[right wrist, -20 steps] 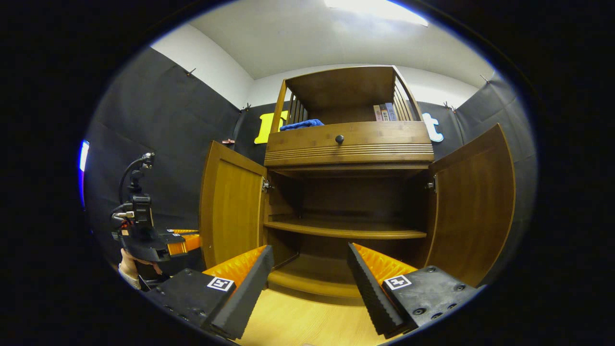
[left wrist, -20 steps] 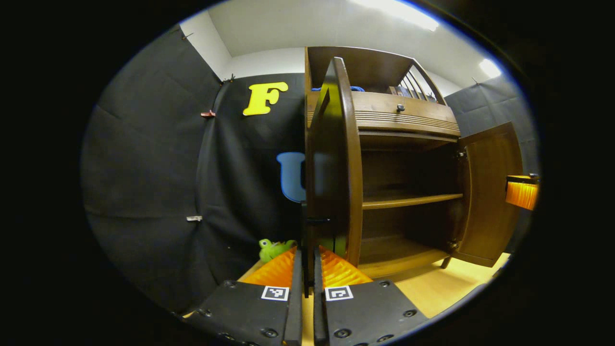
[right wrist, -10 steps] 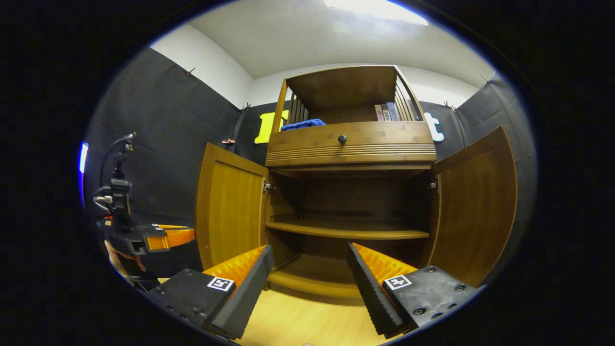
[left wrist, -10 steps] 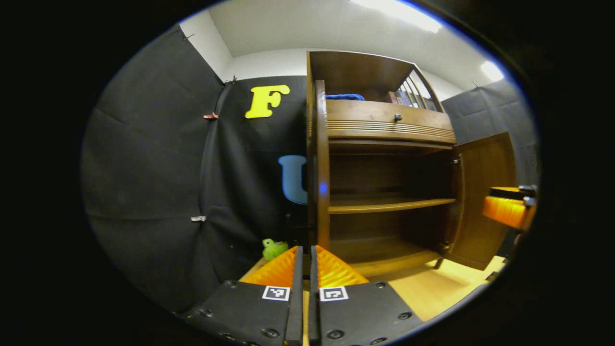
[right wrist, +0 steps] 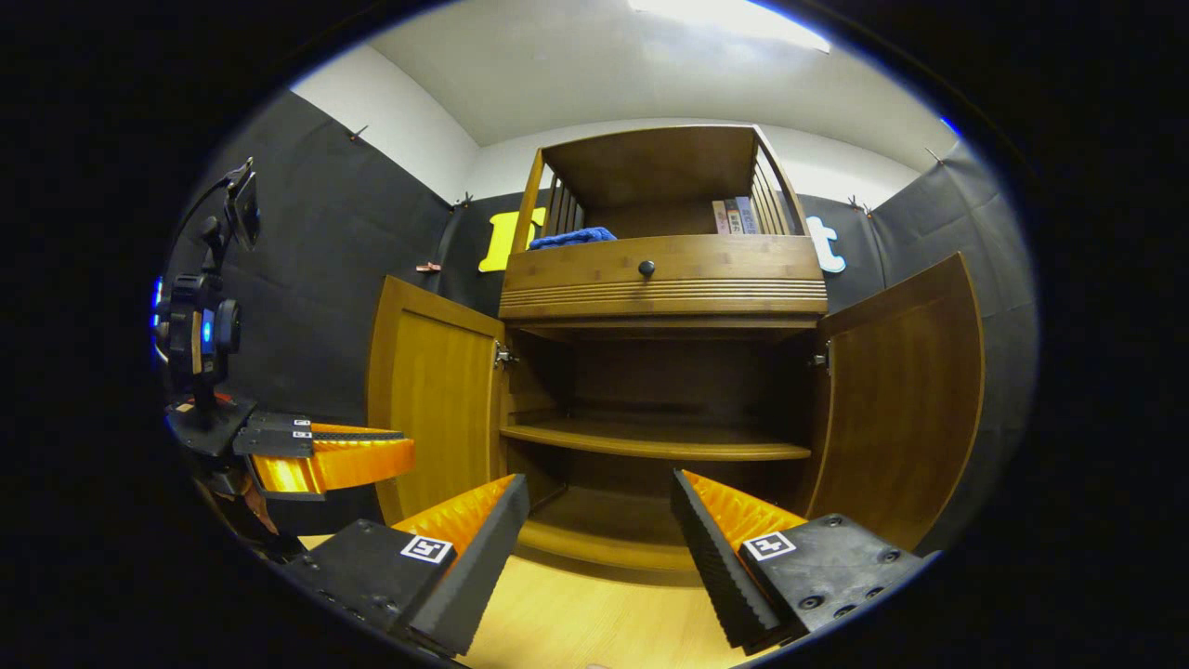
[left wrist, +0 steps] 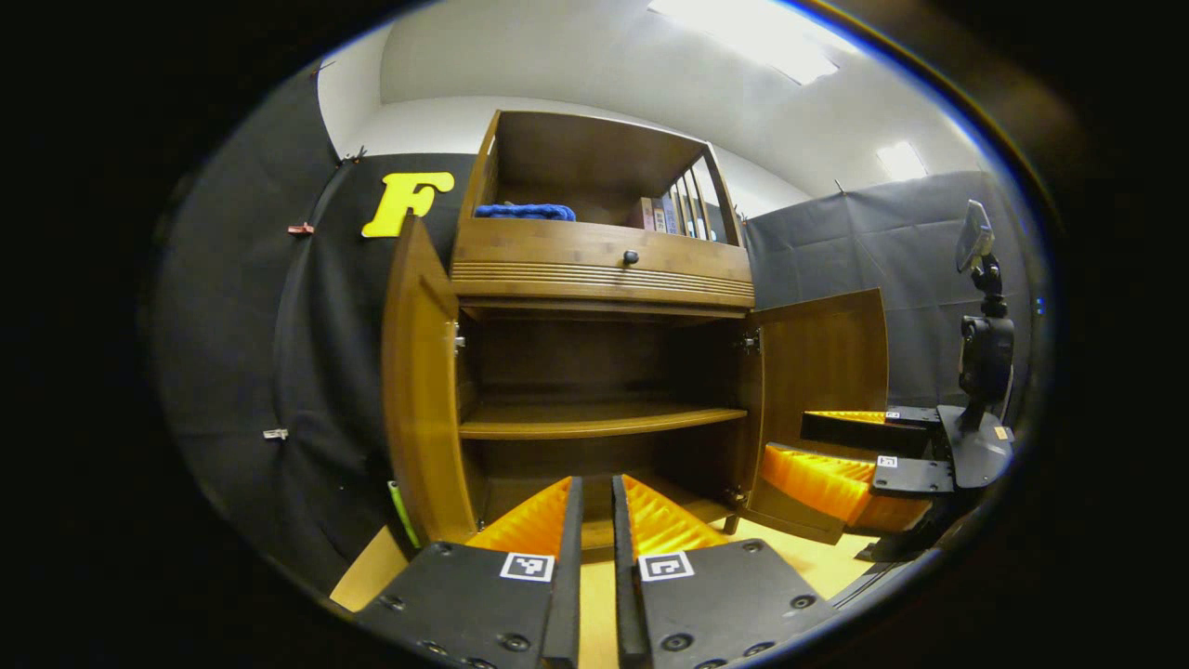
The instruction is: Open the right door of the double-door shoe cabinet with the right hand, and open the left door with the left hand.
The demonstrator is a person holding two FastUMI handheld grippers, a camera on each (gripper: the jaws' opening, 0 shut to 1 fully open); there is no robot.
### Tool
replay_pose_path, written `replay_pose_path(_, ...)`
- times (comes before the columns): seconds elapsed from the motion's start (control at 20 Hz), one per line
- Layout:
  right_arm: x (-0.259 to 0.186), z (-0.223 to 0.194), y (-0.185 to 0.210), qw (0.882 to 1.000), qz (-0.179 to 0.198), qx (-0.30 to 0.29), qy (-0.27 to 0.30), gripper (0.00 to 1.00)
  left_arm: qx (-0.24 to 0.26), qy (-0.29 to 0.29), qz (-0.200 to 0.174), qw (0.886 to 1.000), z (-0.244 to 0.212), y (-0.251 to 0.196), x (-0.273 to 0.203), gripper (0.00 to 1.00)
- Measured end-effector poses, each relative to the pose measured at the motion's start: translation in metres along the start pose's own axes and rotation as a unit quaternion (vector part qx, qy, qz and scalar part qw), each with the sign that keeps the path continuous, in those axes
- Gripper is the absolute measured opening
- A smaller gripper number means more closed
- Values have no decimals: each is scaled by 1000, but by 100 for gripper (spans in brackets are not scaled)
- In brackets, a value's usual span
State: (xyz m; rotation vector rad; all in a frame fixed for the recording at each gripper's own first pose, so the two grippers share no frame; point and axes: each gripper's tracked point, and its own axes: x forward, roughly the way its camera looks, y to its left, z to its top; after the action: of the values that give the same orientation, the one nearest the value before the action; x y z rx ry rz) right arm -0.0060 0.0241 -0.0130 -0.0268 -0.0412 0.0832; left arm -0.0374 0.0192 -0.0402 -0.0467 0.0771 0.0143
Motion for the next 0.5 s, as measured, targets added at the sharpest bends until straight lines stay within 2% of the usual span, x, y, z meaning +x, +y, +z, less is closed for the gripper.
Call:
replay_pose_path(0.3, 1, -2, -19, 1000, -18, -15, 17, 97, 8, -1, 12, 1000, 3, -12, 23, 86)
replay_pose_path(0.35, 0, -3, -23, 999, -20, -17, 19, 97, 10, -3, 20, 1000, 6, -11, 26, 88)
replay_pose_path(0.4, 0, -4, -25, 999, -21, -17, 21, 99, 14, -7, 29, 999, 8, -9, 28, 94)
replay_pose_path(0.5, -1, -3, -27, 999, -21, -15, 20, 98, 18, -13, 41, 999, 9, -8, 32, 98)
